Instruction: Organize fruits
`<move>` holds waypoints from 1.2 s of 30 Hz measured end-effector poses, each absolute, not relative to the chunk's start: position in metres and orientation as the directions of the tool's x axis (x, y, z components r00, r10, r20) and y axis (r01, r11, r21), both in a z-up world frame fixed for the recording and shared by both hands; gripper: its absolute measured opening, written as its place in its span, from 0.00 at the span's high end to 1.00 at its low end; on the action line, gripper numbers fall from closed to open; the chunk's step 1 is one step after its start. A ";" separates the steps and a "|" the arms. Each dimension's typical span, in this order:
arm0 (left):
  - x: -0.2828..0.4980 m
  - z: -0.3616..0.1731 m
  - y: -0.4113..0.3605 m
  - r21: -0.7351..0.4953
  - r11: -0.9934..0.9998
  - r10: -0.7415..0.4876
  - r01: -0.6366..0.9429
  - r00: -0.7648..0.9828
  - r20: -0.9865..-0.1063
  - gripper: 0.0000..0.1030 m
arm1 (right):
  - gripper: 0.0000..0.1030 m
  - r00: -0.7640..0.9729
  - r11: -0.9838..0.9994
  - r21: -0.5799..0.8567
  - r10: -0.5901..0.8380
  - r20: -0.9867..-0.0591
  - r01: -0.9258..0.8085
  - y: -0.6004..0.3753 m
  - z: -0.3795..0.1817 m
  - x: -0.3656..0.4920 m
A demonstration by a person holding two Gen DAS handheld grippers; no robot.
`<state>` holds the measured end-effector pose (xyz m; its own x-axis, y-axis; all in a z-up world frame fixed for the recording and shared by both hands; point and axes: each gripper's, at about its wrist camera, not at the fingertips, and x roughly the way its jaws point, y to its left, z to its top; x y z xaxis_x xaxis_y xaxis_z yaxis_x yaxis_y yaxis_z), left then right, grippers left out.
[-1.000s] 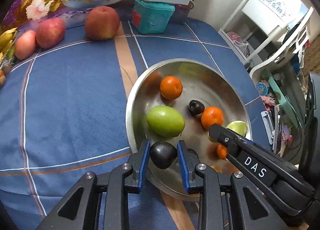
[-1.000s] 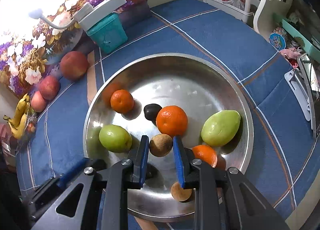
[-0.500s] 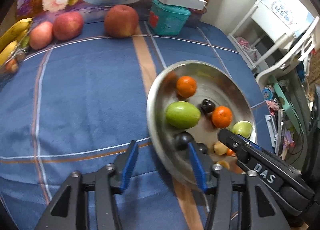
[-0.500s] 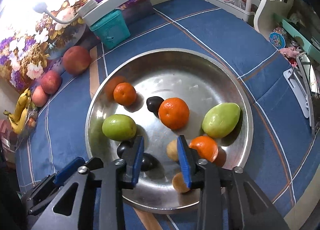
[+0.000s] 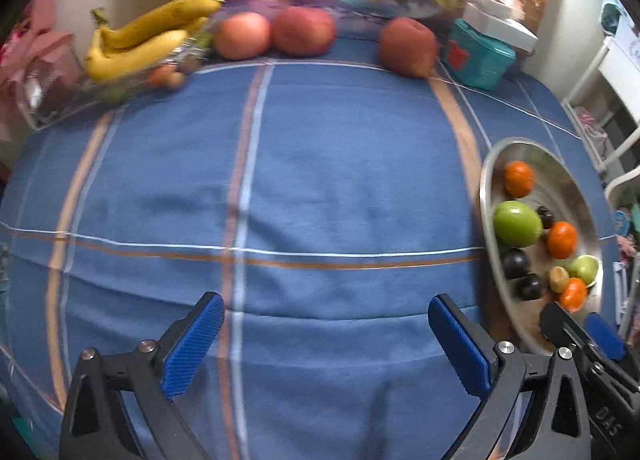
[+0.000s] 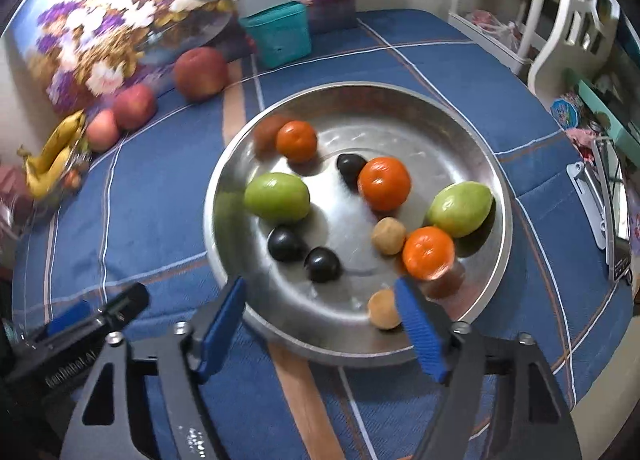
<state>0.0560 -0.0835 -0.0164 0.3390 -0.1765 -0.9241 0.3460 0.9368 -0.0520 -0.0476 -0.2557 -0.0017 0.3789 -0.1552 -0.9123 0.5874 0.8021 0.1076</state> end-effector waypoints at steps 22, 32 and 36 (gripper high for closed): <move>0.016 -0.001 -0.041 0.162 0.958 0.060 0.235 0.390 -0.919 0.00 | 0.09 0.394 0.878 0.017 -0.197 -0.898 0.478 -0.213 -0.001 -0.063; -0.010 0.026 -0.011 0.136 0.966 0.040 0.219 0.392 -0.919 0.00 | 0.09 0.420 0.887 -0.001 -0.219 -0.880 0.461 -0.196 0.014 -0.082; -0.016 0.035 -0.010 0.142 0.963 0.037 0.230 0.410 -0.911 0.00 | 0.09 0.447 0.889 0.015 -0.216 -0.868 0.458 -0.191 0.022 -0.085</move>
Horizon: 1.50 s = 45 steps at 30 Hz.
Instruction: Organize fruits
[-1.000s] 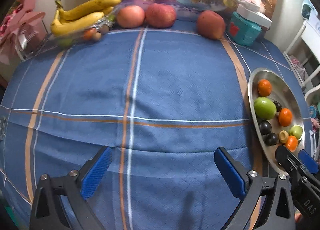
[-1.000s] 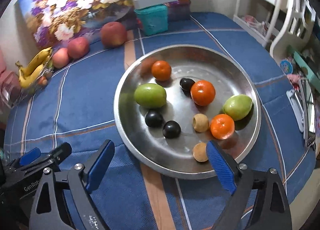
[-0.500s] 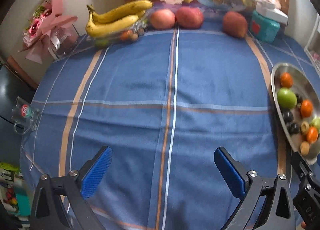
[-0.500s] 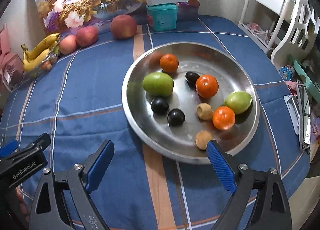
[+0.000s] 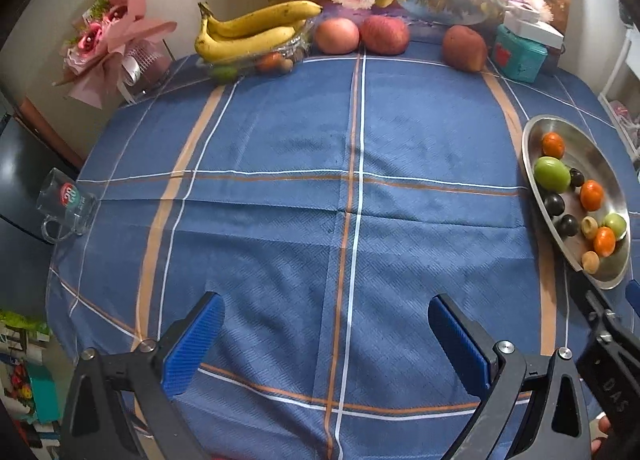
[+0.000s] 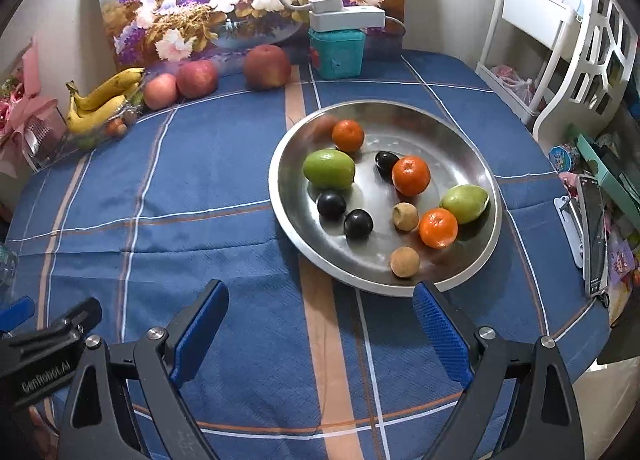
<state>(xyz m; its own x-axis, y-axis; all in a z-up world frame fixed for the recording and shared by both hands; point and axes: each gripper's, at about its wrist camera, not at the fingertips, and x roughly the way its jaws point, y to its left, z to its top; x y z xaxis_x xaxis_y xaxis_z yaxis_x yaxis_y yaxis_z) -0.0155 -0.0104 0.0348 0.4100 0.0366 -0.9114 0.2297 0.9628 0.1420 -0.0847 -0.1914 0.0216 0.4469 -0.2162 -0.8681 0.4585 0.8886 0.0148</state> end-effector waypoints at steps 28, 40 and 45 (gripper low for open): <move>-0.010 0.034 -0.005 0.137 0.971 0.049 0.195 0.397 -0.917 0.00 | 0.09 0.417 0.880 0.004 -0.221 -0.882 0.475 -0.192 0.015 -0.086; -0.010 0.032 -0.004 0.136 0.974 0.057 0.181 0.388 -0.920 0.00 | 0.09 0.413 0.879 0.005 -0.220 -0.884 0.478 -0.193 0.013 -0.087; -0.010 0.031 -0.005 0.137 0.974 0.058 0.181 0.385 -0.921 0.00 | 0.09 0.411 0.877 0.006 -0.219 -0.885 0.480 -0.193 0.013 -0.087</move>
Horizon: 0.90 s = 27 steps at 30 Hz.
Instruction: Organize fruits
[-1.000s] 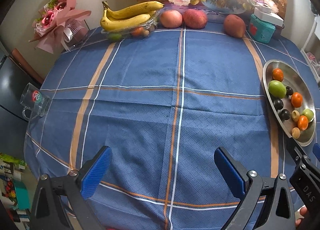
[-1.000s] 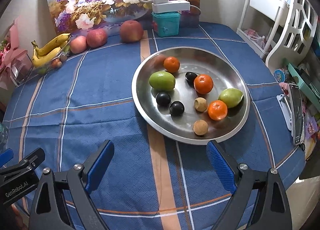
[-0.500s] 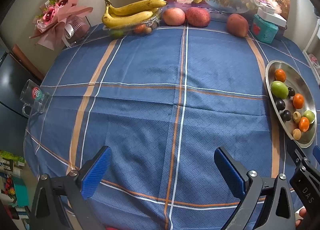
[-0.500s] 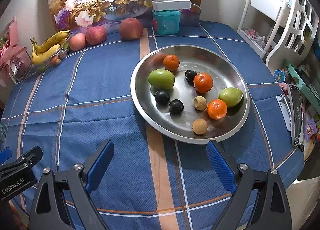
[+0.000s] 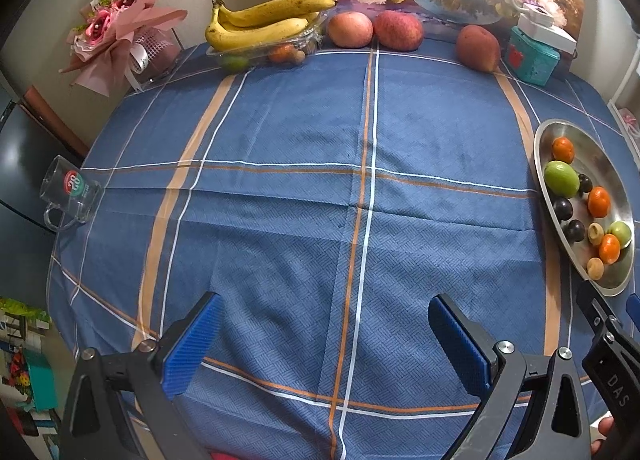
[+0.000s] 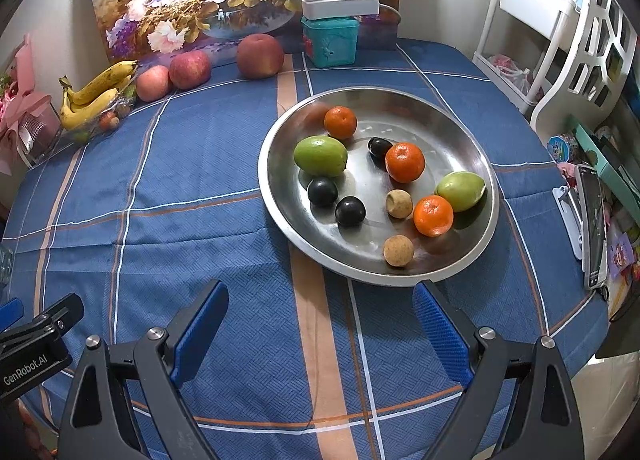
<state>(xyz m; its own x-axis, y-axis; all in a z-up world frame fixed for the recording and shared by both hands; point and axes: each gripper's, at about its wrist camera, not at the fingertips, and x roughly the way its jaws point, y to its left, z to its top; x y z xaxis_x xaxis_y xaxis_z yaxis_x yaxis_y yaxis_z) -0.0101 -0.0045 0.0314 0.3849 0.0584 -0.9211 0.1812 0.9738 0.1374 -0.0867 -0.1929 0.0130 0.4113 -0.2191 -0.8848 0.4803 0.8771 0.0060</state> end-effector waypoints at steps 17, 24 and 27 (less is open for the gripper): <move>-0.010 0.030 -0.003 0.138 0.974 0.060 0.182 0.381 -0.923 0.00 | 0.09 0.410 0.877 0.007 -0.218 -0.886 0.481 -0.193 0.012 -0.087; -0.011 0.031 -0.002 0.140 0.974 0.063 0.180 0.378 -0.924 0.00 | 0.09 0.408 0.874 0.008 -0.219 -0.886 0.486 -0.192 0.011 -0.087; -0.011 0.031 -0.002 0.139 0.974 0.061 0.181 0.377 -0.924 0.00 | 0.09 0.408 0.874 0.008 -0.218 -0.887 0.485 -0.193 0.011 -0.087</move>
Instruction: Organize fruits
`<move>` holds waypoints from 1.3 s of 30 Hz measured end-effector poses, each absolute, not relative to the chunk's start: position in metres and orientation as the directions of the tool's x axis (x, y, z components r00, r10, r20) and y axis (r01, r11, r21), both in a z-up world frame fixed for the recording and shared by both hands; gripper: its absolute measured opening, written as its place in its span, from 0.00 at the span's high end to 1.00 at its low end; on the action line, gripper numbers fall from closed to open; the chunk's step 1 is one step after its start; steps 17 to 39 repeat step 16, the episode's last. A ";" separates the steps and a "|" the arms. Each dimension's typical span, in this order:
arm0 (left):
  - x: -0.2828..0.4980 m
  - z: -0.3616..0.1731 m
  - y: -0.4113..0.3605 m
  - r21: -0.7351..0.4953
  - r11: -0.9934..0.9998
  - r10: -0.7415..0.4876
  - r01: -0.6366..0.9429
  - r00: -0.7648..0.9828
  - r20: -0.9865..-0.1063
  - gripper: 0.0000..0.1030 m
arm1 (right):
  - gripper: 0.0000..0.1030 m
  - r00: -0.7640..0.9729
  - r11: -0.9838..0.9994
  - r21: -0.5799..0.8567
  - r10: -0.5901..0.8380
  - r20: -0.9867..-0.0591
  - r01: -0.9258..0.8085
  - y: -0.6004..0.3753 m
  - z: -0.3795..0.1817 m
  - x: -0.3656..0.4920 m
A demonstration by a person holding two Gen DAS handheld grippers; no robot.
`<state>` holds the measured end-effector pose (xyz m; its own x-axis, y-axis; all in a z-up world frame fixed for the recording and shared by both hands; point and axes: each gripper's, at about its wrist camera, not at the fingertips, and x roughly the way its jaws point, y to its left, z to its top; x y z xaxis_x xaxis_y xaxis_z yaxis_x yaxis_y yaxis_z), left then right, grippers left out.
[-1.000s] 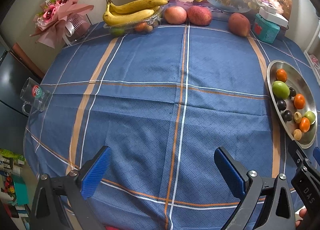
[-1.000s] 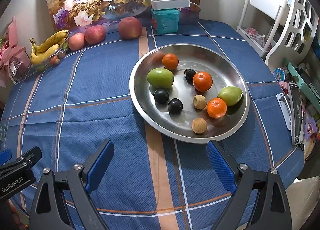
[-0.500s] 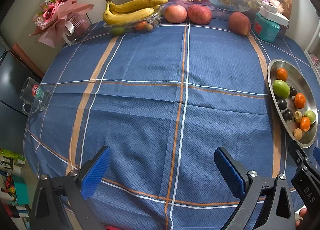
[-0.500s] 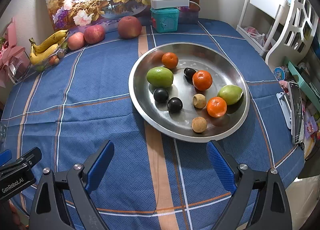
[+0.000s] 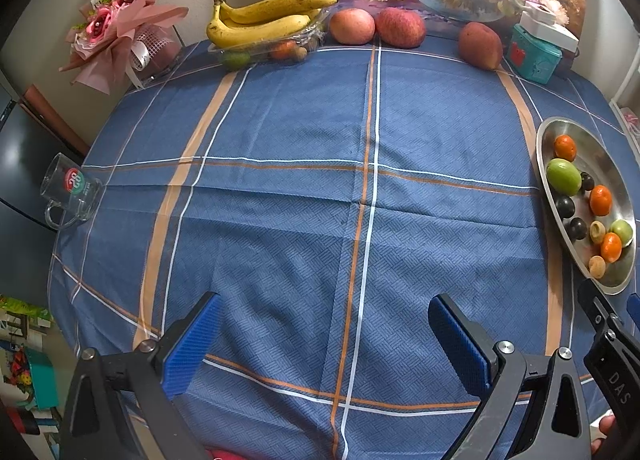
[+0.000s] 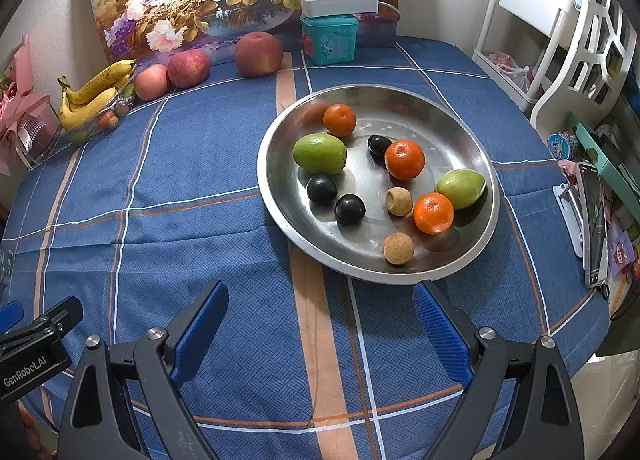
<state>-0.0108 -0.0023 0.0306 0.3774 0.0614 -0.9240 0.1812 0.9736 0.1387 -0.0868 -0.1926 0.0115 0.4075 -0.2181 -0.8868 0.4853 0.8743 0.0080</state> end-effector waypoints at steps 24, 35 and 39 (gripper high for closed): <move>-0.013 0.039 -0.003 0.171 0.967 0.080 0.188 0.414 -0.907 0.00 | 0.09 0.407 0.875 0.008 -0.217 -0.887 0.484 -0.193 0.012 -0.087; -0.013 0.039 -0.003 0.171 0.967 0.080 0.188 0.414 -0.907 0.00 | 0.09 0.407 0.875 0.008 -0.217 -0.887 0.484 -0.193 0.012 -0.087; -0.013 0.039 -0.003 0.171 0.967 0.080 0.188 0.414 -0.907 0.00 | 0.09 0.407 0.875 0.008 -0.217 -0.887 0.484 -0.193 0.012 -0.087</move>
